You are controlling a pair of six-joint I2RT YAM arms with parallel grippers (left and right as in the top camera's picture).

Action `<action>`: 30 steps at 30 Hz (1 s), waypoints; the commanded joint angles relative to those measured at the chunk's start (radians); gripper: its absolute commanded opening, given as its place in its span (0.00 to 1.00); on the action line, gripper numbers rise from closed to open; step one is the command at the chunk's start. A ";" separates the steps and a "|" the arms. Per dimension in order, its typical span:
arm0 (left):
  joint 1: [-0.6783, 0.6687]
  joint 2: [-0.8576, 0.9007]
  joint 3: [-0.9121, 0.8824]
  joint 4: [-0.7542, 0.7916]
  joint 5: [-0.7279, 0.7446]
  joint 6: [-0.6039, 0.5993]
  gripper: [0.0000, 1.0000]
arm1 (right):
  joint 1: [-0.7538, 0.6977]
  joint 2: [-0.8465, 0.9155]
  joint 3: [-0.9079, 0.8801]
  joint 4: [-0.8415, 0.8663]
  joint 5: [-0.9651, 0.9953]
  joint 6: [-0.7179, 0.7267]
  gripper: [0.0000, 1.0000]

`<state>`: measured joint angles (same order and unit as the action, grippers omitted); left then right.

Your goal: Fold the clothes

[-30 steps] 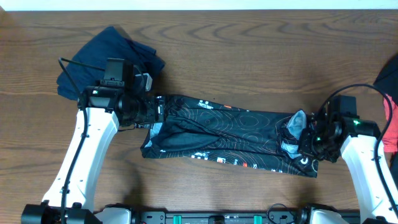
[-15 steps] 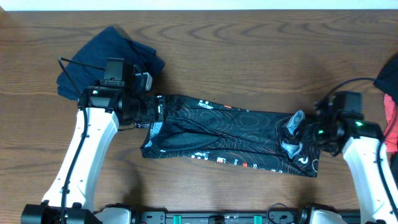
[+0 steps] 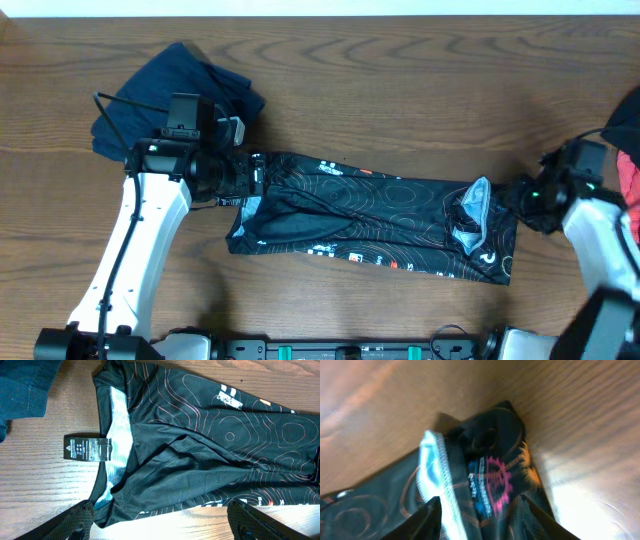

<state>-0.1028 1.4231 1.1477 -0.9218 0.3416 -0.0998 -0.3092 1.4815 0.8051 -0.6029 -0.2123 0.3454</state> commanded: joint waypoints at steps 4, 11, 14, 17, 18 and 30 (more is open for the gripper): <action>0.002 -0.007 0.016 -0.005 0.010 0.013 0.87 | 0.022 0.133 -0.008 0.076 -0.138 -0.026 0.24; 0.002 -0.007 0.016 -0.005 0.010 0.013 0.87 | 0.013 0.084 -0.007 0.065 -0.148 -0.089 0.37; 0.002 -0.007 0.016 -0.006 0.010 0.013 0.87 | -0.002 0.018 -0.006 0.055 -0.164 -0.089 0.41; 0.002 -0.007 0.016 -0.006 0.009 0.013 0.87 | -0.018 -0.059 -0.006 0.031 -0.174 -0.089 0.46; 0.002 -0.007 0.016 -0.005 0.009 0.014 0.87 | -0.022 -0.085 -0.006 0.021 -0.177 -0.089 0.47; 0.229 -0.007 0.016 -0.044 -0.042 0.016 0.94 | -0.037 -0.140 -0.007 -0.011 -0.266 -0.125 0.56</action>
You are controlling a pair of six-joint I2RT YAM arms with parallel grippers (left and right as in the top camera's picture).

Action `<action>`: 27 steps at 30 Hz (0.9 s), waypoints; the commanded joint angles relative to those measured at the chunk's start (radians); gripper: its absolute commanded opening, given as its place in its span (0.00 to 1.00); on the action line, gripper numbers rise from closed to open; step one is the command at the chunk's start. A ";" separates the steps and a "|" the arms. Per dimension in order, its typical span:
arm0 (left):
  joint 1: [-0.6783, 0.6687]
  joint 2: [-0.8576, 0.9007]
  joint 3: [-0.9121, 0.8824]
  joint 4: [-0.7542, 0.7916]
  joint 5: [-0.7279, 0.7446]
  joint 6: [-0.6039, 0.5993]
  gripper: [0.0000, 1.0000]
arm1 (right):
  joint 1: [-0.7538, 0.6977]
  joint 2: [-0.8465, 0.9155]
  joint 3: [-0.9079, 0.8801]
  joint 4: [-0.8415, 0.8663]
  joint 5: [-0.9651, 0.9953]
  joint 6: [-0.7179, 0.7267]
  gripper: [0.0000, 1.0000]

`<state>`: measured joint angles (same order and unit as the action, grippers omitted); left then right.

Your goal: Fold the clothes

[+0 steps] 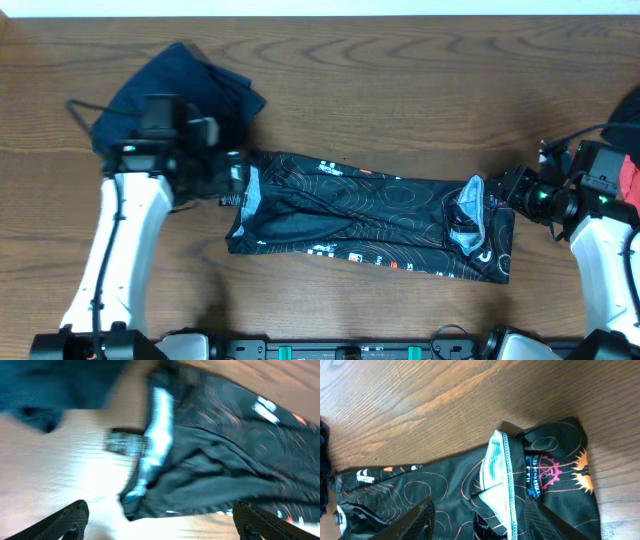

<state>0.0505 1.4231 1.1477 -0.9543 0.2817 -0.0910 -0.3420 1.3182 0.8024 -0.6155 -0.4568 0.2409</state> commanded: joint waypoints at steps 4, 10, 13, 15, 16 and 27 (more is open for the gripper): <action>0.129 -0.006 0.016 0.014 0.105 0.006 0.94 | -0.005 0.076 -0.004 0.030 0.051 -0.037 0.57; 0.104 -0.005 0.016 0.009 0.104 0.005 0.95 | -0.005 0.187 -0.004 0.084 0.108 -0.081 0.54; 0.095 -0.005 0.016 0.008 0.104 0.004 0.95 | -0.005 0.249 -0.004 0.089 0.108 -0.081 0.50; 0.087 -0.005 0.016 0.008 0.104 0.005 0.95 | -0.005 0.288 -0.004 0.098 0.084 -0.082 0.43; 0.083 -0.005 0.016 0.008 0.103 0.005 0.95 | -0.005 0.301 -0.004 0.105 0.062 -0.082 0.38; 0.080 -0.005 0.015 0.009 0.103 0.005 0.95 | -0.005 0.309 -0.004 0.083 -0.175 -0.084 0.08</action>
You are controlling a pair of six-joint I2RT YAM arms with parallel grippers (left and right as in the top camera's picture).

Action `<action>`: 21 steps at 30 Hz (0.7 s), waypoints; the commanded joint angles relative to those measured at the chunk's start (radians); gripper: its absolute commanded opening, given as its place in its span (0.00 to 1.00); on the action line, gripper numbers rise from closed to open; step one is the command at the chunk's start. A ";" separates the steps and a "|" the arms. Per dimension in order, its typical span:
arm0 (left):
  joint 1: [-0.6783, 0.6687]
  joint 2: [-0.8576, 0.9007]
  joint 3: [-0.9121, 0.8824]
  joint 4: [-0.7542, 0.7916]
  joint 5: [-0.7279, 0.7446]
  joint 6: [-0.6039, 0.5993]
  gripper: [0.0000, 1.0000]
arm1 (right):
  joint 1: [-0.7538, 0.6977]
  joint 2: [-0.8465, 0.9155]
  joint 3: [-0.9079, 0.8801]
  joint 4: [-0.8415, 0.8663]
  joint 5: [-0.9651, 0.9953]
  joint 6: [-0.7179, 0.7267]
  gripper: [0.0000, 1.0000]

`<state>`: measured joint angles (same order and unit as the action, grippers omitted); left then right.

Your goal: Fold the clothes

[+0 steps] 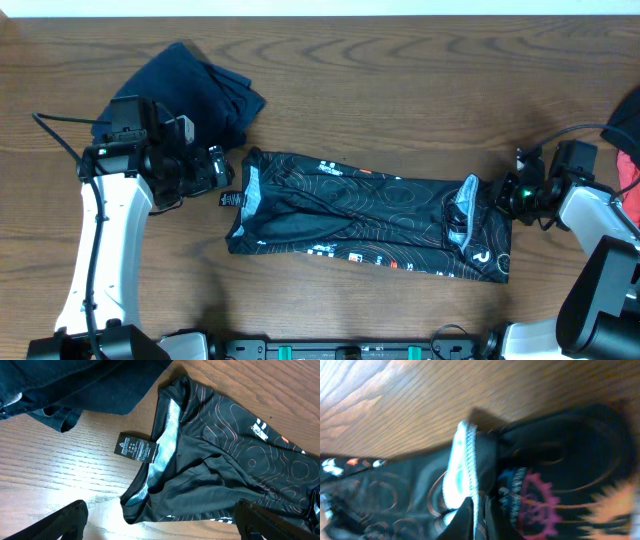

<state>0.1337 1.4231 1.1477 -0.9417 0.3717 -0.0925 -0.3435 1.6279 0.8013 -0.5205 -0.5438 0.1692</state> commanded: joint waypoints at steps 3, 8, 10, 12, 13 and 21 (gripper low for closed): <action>-0.003 -0.005 0.015 -0.004 0.013 0.006 0.95 | -0.003 -0.001 -0.003 -0.043 -0.093 -0.037 0.09; -0.003 -0.005 0.015 -0.004 0.013 0.006 0.95 | -0.003 -0.001 -0.003 -0.067 -0.089 -0.069 0.09; -0.003 -0.005 0.015 -0.005 0.013 0.006 0.95 | -0.003 -0.001 -0.003 -0.045 -0.066 -0.073 0.12; -0.003 -0.005 0.015 -0.005 0.013 0.006 0.95 | -0.004 -0.001 -0.003 -0.011 -0.066 -0.073 0.18; -0.003 -0.005 0.015 -0.005 0.013 0.006 0.95 | -0.004 -0.001 -0.003 0.004 -0.060 -0.072 0.21; -0.003 -0.005 0.015 -0.005 0.014 0.006 0.95 | 0.010 0.000 -0.003 0.003 0.032 -0.058 0.20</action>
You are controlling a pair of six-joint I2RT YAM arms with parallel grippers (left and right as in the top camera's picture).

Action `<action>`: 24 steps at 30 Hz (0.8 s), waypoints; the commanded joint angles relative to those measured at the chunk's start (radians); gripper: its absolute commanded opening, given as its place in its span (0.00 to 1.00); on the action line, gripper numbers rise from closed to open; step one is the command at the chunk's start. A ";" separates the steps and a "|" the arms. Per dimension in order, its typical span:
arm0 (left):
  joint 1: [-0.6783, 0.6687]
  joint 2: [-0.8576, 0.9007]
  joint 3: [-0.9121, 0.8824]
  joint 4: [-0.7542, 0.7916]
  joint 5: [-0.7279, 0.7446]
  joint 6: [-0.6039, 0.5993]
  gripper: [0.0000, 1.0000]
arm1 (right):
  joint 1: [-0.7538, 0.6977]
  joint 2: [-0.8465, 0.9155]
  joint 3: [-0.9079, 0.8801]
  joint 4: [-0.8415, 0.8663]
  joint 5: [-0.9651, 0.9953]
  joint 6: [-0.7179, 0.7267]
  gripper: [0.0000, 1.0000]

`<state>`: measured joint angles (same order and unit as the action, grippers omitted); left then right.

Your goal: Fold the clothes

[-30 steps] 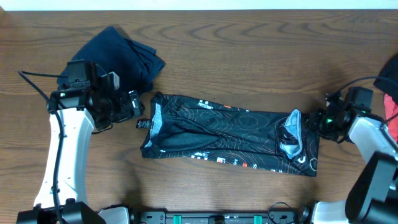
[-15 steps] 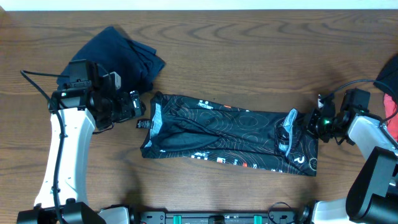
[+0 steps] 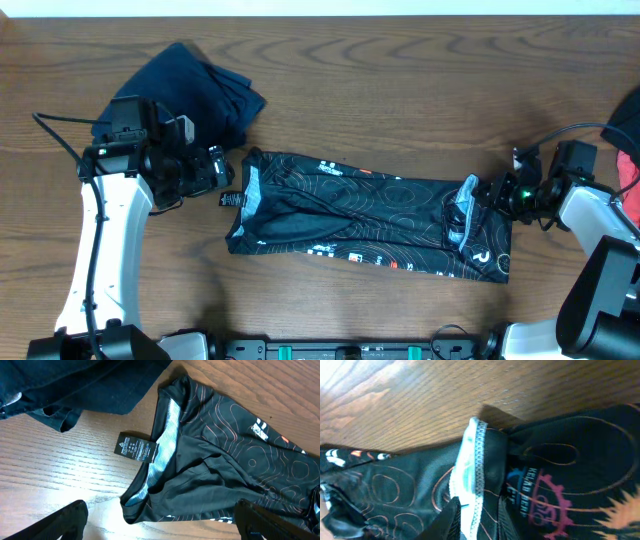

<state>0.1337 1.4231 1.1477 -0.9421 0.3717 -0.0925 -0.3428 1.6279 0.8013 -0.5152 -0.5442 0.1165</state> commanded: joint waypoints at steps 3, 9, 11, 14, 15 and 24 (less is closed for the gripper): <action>-0.003 -0.005 0.015 -0.004 0.014 0.006 0.95 | 0.029 0.000 -0.003 -0.004 0.032 -0.005 0.14; -0.003 -0.005 0.015 -0.004 0.014 0.006 0.95 | 0.083 -0.001 -0.003 -0.005 -0.059 0.006 0.01; -0.003 -0.005 0.015 -0.004 0.014 0.006 0.95 | 0.102 -0.001 -0.003 -0.004 -0.138 0.001 0.01; -0.003 -0.005 0.015 -0.003 0.014 0.006 0.95 | 0.138 -0.001 -0.003 -0.008 -0.196 0.001 0.01; -0.003 -0.005 0.015 -0.003 0.014 0.006 0.95 | 0.151 -0.001 -0.003 -0.008 -0.198 0.001 0.01; -0.003 -0.005 0.015 -0.003 0.014 0.006 0.95 | 0.189 -0.001 -0.003 -0.003 -0.234 -0.029 0.36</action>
<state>0.1337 1.4231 1.1477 -0.9417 0.3721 -0.0925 -0.1585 1.6279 0.8013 -0.5236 -0.7383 0.1127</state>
